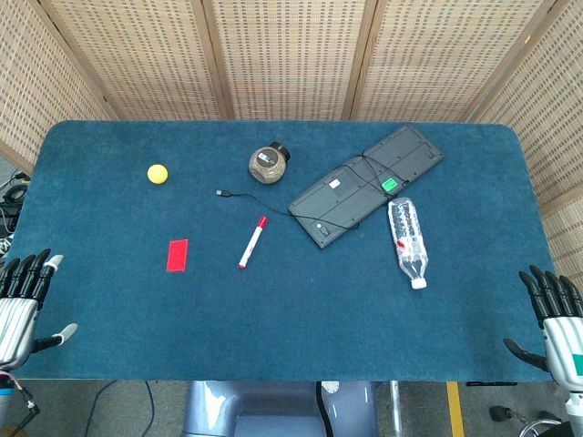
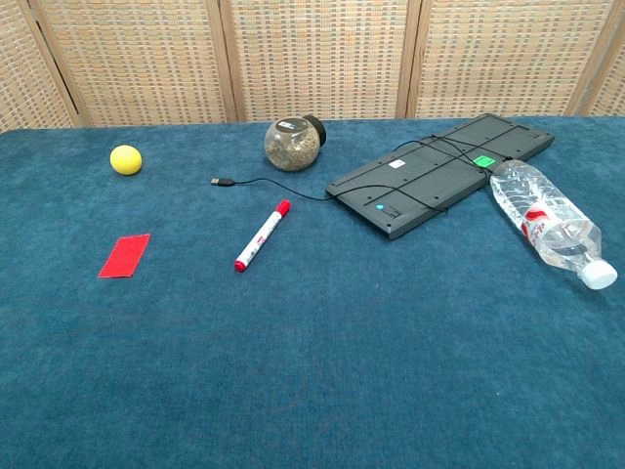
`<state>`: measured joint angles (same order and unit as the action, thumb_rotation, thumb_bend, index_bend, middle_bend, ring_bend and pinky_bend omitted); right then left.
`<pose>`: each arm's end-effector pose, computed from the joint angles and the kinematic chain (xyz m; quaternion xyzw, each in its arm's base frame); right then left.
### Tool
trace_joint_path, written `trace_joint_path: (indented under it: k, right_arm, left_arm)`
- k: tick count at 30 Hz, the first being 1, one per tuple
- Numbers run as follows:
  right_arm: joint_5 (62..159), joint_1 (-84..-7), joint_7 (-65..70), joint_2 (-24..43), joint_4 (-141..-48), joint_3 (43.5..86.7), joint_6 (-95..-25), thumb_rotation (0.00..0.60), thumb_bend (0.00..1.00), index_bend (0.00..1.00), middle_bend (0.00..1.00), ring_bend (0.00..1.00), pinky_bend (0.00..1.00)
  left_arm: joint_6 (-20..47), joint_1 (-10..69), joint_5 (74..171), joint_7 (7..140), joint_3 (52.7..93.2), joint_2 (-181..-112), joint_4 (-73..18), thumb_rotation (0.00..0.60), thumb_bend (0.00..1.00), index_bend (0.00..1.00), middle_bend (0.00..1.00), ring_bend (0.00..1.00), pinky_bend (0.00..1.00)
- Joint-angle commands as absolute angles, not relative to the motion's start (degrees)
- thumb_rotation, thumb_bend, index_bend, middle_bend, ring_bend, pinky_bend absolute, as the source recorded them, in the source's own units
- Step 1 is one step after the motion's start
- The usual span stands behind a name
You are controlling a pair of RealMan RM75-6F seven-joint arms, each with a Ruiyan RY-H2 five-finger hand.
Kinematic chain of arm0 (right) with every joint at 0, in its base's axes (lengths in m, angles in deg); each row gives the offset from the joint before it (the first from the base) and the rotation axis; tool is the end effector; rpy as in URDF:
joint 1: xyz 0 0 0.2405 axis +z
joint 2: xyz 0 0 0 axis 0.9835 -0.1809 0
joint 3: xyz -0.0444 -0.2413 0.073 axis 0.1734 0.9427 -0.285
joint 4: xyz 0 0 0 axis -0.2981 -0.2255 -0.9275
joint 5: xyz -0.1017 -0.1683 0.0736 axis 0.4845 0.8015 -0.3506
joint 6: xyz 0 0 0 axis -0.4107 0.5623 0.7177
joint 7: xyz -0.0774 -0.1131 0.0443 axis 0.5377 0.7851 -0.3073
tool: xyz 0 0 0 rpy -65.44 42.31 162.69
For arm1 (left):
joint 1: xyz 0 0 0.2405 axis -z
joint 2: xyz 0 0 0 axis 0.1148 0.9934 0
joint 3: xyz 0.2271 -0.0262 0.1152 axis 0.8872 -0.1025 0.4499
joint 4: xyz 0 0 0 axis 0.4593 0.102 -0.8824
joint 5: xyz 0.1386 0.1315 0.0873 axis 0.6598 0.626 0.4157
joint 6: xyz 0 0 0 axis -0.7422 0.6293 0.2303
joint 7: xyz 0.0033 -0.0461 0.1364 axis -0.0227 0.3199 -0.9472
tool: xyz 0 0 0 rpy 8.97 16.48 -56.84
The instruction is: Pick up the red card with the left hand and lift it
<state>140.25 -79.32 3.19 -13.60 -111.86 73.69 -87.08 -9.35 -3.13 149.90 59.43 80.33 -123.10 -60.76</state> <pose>-0.3116 -0.1513 0.1877 0.6090 -0.3426 0.3901 0.5997 -0.2686 0.1634 0.1619 -0.6224 -0.3551 -0.3648 0.5945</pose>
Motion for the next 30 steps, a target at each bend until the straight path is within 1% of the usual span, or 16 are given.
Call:
trace_joint_path:
  k: [1, 6, 10, 14, 17, 19, 22, 24, 27, 30]
  right_arm:
    - [140.2, -79.3, 3.0, -13.6, -111.8, 73.7, -87.0, 0.6, 0.0, 0.0, 0.0, 0.0, 0.0]
    - [140.2, -79.4, 2.8, -13.8, -112.0, 73.9, -86.9, 0.6, 0.0, 0.0, 0.0, 0.0, 0.0]
    - [140.2, -79.3, 2.7, -13.9, -112.2, 73.9, -86.8, 0.6, 0.0, 0.0, 0.0, 0.0, 0.0]
    - [139.9, -79.0, 2.8, -13.8, -112.2, 73.9, -86.0, 0.6, 0.0, 0.0, 0.0, 0.0, 0.0]
    - [139.2, -78.7, 2.9, -13.7, -112.2, 73.8, -85.0, 0.6, 0.0, 0.0, 0.0, 0.0, 0.0]
    - [138.7, -78.5, 2.8, -13.7, -112.2, 73.7, -84.4, 0.6, 0.0, 0.0, 0.0, 0.0, 0.0]
    - [137.9, -78.2, 2.8, -13.6, -112.1, 73.5, -83.7, 0.6, 0.0, 0.0, 0.0, 0.0, 0.0]
    - [137.4, -78.0, 2.7, -13.5, -111.9, 73.3, -83.2, 0.6, 0.0, 0.0, 0.0, 0.0, 0.0]
    - [136.6, -77.7, 2.3, -13.6, -111.7, 73.2, -82.3, 0.6, 0.0, 0.0, 0.0, 0.0, 0.0]
    - [135.7, -77.3, 1.7, -13.4, -111.1, 73.0, -81.1, 0.6, 0.0, 0.0, 0.0, 0.0, 0.0]
  left_arm:
    - [-9.2, -3.1, 149.9, 59.5, 80.3, -123.1, -60.7, 0.6, 0.0, 0.0, 0.0, 0.0, 0.0]
    - [-8.0, -2.5, 149.1, 59.2, 80.1, -123.6, -60.2, 0.6, 0.0, 0.0, 0.0, 0.0, 0.0]
    - [-4.8, -0.5, 146.6, 58.8, 78.9, -124.9, -58.9, 0.6, 0.0, 0.0, 0.0, 0.0, 0.0]
    - [0.8, 4.1, 143.1, 61.2, 75.5, -127.9, -55.4, 0.6, 0.0, 0.0, 0.0, 0.0, 0.0]
    - [4.7, 8.9, 142.9, 65.5, 72.6, -132.4, -48.6, 0.6, 0.0, 0.0, 0.0, 0.0, 0.0]
    - [6.8, 11.4, 142.8, 67.0, 71.8, -135.4, -44.3, 0.6, 0.0, 0.04, 0.0, 0.0, 0.0]
    - [11.1, 14.7, 141.0, 69.0, 70.8, -139.2, -39.7, 0.6, 0.0, 0.17, 0.0, 0.0, 0.0]
    - [13.2, 16.4, 139.9, 68.8, 70.3, -141.3, -36.9, 0.6, 0.02, 0.26, 0.0, 0.0, 0.0]
    - [15.4, 18.9, 138.6, 68.2, 69.7, -145.4, -32.0, 0.6, 0.08, 0.3, 0.0, 0.0, 0.0]
    - [18.3, 20.9, 137.1, 68.7, 69.8, -149.3, -28.1, 0.6, 0.12, 0.32, 0.0, 0.0, 0.0]
